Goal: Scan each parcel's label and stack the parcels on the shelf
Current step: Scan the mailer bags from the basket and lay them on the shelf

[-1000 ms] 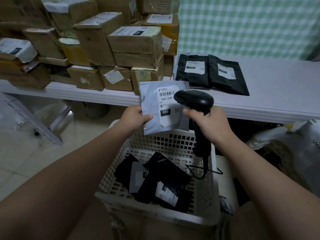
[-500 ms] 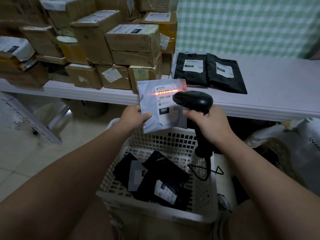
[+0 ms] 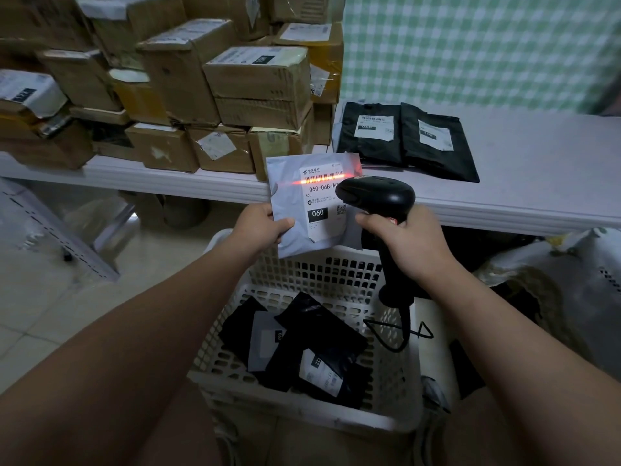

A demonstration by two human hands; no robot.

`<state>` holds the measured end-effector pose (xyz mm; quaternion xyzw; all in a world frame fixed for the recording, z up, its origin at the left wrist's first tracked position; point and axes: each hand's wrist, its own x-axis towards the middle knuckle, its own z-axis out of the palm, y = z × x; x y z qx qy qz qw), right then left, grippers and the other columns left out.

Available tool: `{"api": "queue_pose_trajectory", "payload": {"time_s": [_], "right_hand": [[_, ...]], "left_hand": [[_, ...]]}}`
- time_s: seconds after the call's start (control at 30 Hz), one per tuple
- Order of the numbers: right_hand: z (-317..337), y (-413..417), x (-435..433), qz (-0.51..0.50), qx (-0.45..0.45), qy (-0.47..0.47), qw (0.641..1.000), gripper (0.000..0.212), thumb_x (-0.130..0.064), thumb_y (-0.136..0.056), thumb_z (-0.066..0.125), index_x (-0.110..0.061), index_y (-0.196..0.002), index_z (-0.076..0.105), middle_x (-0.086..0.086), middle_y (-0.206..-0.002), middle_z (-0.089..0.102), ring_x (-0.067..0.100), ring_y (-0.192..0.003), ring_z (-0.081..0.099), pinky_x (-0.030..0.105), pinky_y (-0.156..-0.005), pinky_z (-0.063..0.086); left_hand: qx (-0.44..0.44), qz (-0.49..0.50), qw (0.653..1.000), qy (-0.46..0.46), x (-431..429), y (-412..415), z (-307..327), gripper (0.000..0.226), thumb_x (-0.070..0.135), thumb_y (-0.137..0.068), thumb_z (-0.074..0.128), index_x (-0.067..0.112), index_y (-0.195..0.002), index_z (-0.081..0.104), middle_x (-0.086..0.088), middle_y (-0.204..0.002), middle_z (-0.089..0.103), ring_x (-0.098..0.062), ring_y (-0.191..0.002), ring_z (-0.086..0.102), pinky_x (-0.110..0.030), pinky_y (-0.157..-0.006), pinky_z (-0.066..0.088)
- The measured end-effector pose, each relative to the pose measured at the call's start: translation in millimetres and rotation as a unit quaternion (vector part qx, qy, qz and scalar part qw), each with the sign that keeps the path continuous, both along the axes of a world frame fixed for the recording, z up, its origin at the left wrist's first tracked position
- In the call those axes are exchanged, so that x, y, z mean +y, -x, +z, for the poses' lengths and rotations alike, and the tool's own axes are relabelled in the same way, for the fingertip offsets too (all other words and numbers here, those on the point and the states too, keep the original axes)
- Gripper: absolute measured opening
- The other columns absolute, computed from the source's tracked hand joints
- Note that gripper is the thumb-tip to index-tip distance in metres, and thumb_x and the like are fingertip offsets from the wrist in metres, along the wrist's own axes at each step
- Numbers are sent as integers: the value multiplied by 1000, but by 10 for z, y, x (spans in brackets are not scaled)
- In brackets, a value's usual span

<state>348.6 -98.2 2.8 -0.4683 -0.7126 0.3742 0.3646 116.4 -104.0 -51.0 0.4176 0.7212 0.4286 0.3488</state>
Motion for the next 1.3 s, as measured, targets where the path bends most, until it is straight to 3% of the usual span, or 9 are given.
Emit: {"api": "queue_pose_trajectory", "payload": {"time_s": [0.07,0.17,0.37,0.53,0.63,0.7,0.8,1.1,1.3], "right_hand": [[-3,5,-4,-3,0,8,1000,34,-27,-84,71,3,-72,60,-5,-53,44,4,-47,40,20,-48,30],[-8,13,-16,-24,8,10,1000,45,-25,-84,72,-15,-52,42,-12,-37,34,5,-39,35,18,-43,25],[-11,13,-34,-28,34,-6,999,52,-21,-83,72,-20,-46,36,-13,-33,34,4,-37,36,16,-43,27],[-43,-11,-52,-36,47,-47,997,37,-25,-81,74,-14,-54,52,-12,-44,43,2,-44,41,23,-51,33],[-32,-15,-93,-35,54,-64,996,31,-29,-79,74,-1,-72,63,8,-58,55,14,-55,51,30,-58,41],[-31,-23,-116,-33,59,-70,995,34,-27,-80,74,-4,-63,57,7,-51,50,13,-50,47,29,-53,37],[-34,-35,-132,-33,61,-72,995,45,-22,-81,75,-16,-50,42,-11,-40,33,5,-42,33,26,-48,28],[-66,-15,-130,-16,45,-51,998,52,-26,-79,75,-19,-46,36,-11,-38,32,5,-41,32,27,-49,28],[-38,-4,-154,-11,62,-65,996,43,-31,-74,70,-17,-50,37,-10,-40,30,4,-43,29,25,-48,25]], "left_hand": [[0,4,1000,1,5,12,-10,10,7,-87,67,7,-97,68,-21,-96,71,-31,-83,65,-48,-86,55],[-4,5,1000,1,7,16,-14,15,7,-87,67,5,-101,68,-18,-96,71,-30,-84,65,-48,-87,55],[-22,-26,998,-56,-37,-44,54,26,6,-89,64,5,-116,65,-11,-106,71,-15,-85,67,-36,-87,55],[-12,-15,994,-106,-43,-97,125,26,7,-91,62,6,-117,64,-9,-110,70,-21,-101,67,-43,-95,52],[12,4,992,-123,-43,-69,112,23,9,-90,63,7,-113,66,-8,-106,71,-21,-99,67,-46,-94,52],[30,18,991,-127,-38,-45,100,22,10,-90,64,6,-111,67,-8,-105,71,-22,-98,67,-46,-94,52],[53,34,990,-126,-26,-12,88,23,11,-89,64,4,-110,66,-10,-104,71,-24,-97,67,-47,-93,52],[62,47,990,-121,-3,-14,93,25,12,-89,65,4,-112,66,-10,-105,71,-23,-97,67,-44,-94,52],[59,39,989,-133,-16,-40,120,24,11,-89,64,5,-112,67,-8,-106,71,-21,-99,66,-43,-95,51]]}}
